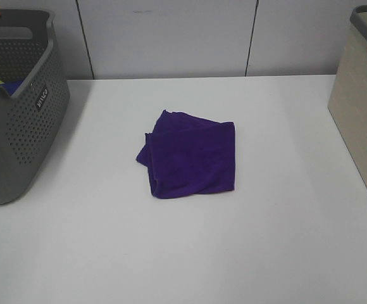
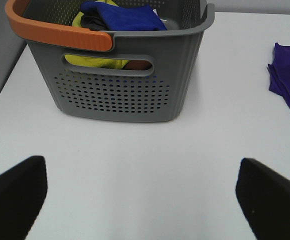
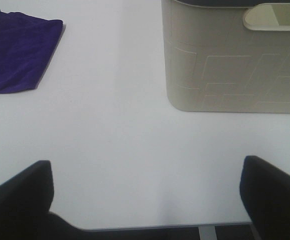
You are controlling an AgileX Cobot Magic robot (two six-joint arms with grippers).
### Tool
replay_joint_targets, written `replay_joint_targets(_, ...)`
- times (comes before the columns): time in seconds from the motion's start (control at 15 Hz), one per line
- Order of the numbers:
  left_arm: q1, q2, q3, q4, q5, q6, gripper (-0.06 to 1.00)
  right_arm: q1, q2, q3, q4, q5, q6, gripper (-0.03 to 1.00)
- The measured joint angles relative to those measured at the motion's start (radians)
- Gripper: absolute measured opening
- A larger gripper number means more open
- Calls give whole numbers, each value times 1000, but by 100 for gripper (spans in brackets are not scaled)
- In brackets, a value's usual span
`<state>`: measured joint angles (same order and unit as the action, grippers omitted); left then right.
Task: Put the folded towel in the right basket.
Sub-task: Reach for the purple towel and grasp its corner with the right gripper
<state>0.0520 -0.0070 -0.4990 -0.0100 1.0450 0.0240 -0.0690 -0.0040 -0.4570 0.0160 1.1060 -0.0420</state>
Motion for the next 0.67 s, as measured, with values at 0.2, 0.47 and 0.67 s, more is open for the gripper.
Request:
replay_joint_targets(0.2,0,0,0,0,0,0,99,0,0,0,0,0,0,97)
replay_joint_targets(0.47,0,0,0,0,0,0,99,0,0,0,0,0,0,97)
replay_joint_targets(0.67,0,0,0,0,0,0,99,0,0,0,0,0,0,97)
